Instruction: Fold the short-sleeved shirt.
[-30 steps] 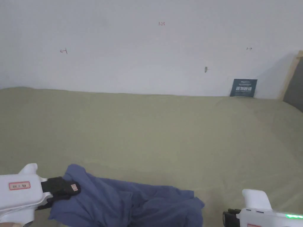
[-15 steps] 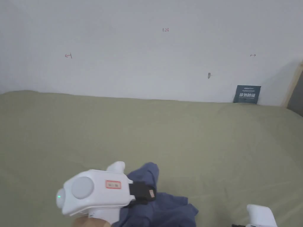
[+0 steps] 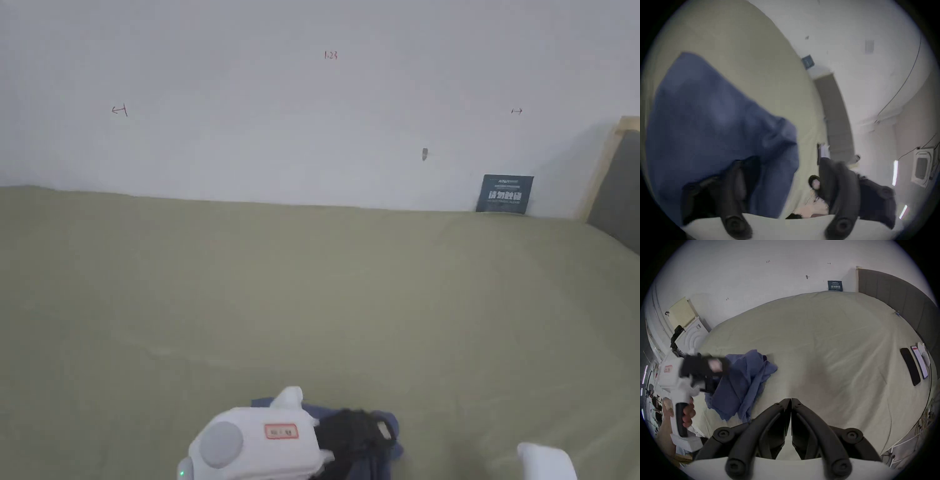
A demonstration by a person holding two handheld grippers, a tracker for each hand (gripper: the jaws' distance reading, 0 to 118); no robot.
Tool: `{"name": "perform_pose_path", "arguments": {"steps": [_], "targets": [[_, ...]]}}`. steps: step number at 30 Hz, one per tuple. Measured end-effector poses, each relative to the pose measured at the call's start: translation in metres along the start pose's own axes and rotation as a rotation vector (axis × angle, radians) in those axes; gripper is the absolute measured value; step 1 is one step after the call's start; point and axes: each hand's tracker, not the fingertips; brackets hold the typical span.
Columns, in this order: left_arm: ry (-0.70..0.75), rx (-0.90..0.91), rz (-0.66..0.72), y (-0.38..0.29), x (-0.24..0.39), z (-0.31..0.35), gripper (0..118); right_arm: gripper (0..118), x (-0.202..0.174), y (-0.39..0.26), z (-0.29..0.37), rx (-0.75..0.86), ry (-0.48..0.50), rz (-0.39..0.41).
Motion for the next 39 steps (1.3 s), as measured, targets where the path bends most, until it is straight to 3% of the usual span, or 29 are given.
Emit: {"name": "perform_pose_path", "arguments": {"steps": [4,8,9,11,12,16,18,22,25,28,32,36,38,39], "targets": [[-0.084,0.127,-0.113,0.002,0.007,0.049,101,7,0.0,-0.002,0.005,0.0,0.011,0.011],[0.027,0.046,-0.15,-0.007,-0.009,0.064,96,7,-0.001,0.0,0.008,0.011,0.018,0.001],[0.042,0.011,-0.14,-0.013,-0.013,0.058,86,7,-0.001,0.001,0.009,0.015,0.02,0.0],[0.066,-0.025,-0.145,-0.024,-0.019,0.041,34,7,-0.003,0.002,0.01,0.023,0.025,-0.004],[0.093,-0.05,-0.148,-0.032,-0.02,0.027,16,7,-0.004,0.002,0.01,0.028,0.026,-0.011],[0.065,-0.148,-0.131,-0.064,-0.027,-0.02,14,7,-0.007,0.003,0.018,0.055,0.046,-0.034],[0.159,-0.156,-0.151,-0.082,-0.03,-0.038,10,7,-0.009,0.006,0.021,0.061,0.041,-0.028],[0.089,-0.089,0.014,-0.085,-0.036,-0.031,9,7,-0.011,0.014,0.022,0.071,0.037,-0.021],[0.087,-0.094,0.009,-0.074,-0.025,-0.01,9,7,-0.018,0.023,0.017,0.075,0.061,-0.003],[0.039,-0.007,-0.119,-0.056,-0.008,0.036,9,7,-0.031,0.034,0.007,0.066,0.132,0.038],[0.036,0.106,-0.174,-0.022,-0.012,0.099,9,7,-0.051,0.048,-0.026,-0.011,0.222,0.018],[0.187,0.14,-0.092,0.005,-0.044,0.134,9,7,-0.076,0.057,-0.066,-0.135,0.333,0.075],[0.193,0.14,-0.083,0.012,-0.056,0.138,9,7,-0.078,0.056,-0.092,-0.211,0.382,0.049],[0.196,0.133,-0.081,0.015,-0.06,0.138,9,7,-0.077,0.053,-0.109,-0.27,0.355,0.04]]}}
